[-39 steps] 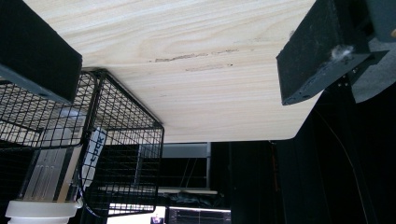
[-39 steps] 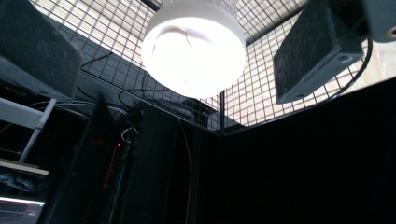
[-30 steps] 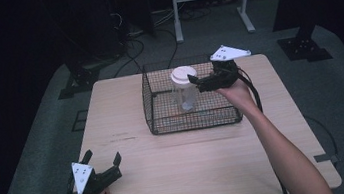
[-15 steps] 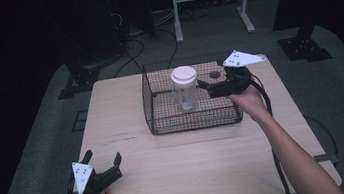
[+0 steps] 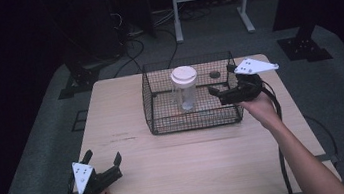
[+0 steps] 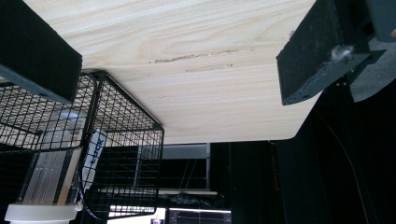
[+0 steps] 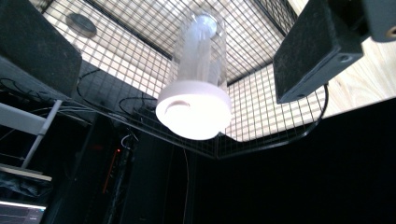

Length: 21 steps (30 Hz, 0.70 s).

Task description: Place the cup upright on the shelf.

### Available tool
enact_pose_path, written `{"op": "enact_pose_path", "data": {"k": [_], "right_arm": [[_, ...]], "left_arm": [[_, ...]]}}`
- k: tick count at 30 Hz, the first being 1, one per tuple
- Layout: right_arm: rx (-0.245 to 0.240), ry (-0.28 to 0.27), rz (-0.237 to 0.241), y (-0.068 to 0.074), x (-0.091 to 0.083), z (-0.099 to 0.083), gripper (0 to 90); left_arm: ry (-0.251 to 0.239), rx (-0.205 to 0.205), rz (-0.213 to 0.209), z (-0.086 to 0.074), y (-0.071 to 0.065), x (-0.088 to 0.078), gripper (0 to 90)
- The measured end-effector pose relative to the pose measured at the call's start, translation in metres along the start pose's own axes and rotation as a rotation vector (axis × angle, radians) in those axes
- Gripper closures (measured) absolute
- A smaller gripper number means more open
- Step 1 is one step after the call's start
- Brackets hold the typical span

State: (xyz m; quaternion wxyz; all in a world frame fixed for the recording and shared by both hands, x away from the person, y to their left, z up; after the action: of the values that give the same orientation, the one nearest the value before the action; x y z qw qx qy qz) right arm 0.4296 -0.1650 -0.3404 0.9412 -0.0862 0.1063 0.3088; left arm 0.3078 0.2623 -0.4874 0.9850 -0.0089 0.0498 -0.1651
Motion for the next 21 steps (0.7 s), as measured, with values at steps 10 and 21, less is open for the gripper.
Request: {"op": "enact_pose_path", "data": {"k": [10,21], "right_arm": [[-0.005,0.003,0.002,0.001,-0.021,-0.015,0.6],[0.009,0.004,0.005,0.001,-0.044,-0.034,0.6]], "left_arm": [[-0.001,-0.002,0.000,0.000,0.000,0.000,0.0],[0.000,-0.003,0.001,0.000,0.000,0.000,0.0]]}}
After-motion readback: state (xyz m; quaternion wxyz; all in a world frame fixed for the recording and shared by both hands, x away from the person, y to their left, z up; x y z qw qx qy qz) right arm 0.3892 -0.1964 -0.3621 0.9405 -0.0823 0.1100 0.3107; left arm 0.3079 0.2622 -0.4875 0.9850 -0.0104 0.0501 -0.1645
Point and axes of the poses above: each handheld gripper's, and its own axes: x roughly forward along the jaws, z roughly out of its top, y roughly to its left, the point moved 5 cm from there along x, roughly forward along the jaws, and after that the axes turned 5 degrees about -z, right-handed, at the moved point
